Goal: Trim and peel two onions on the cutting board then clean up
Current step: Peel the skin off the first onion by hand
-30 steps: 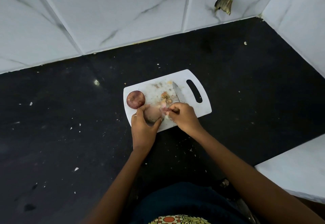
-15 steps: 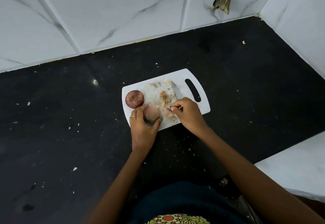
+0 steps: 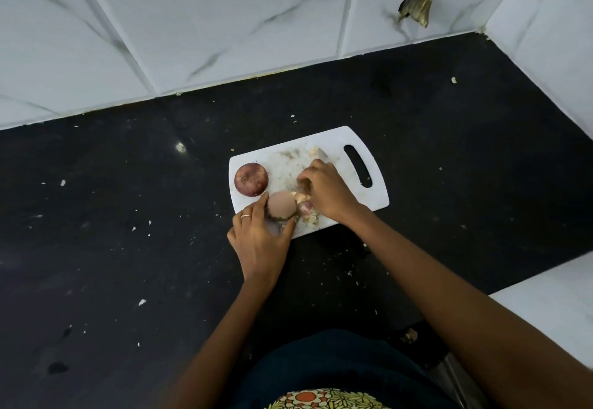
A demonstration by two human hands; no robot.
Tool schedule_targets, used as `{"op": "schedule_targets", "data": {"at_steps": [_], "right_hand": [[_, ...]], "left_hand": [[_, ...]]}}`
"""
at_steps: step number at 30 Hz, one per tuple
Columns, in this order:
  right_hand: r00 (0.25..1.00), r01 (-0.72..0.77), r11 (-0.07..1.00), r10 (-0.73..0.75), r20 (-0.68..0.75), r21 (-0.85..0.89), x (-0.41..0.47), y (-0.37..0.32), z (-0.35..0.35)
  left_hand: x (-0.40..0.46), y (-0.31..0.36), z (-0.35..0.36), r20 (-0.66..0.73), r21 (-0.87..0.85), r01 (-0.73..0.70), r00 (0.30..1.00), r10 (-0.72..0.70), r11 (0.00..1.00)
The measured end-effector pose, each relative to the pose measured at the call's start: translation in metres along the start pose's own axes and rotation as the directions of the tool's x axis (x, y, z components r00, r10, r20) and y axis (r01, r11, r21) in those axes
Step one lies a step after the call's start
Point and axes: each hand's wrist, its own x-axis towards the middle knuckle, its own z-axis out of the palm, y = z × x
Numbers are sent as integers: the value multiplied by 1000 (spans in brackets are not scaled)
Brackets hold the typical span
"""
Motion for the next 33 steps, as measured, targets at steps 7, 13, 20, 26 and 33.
{"op": "schedule_targets", "data": {"at_steps": [7,13,20,26,33], "right_hand": [[1000,21,995,-22,14,95,-43,0,11],[998,41,993,-45,37,111,-70,-1,19],[985,66,989,-85,147,131,-87,-4,17],[980,-11,970,-38,197,244,-87,-2,7],[993,-14,879,70,-100,477,-76,-12,-26]], "left_hand": [[-1,2,-1,19,1,10,1000,-10,1000],[-3,1,-7,55,-28,13,998,-12,1000],[-3,9,-8,66,5,33,997,-33,999],[3,14,-8,95,-4,88,992,-87,996],[-13,19,-27,129,-369,63,992,-16,927]]}}
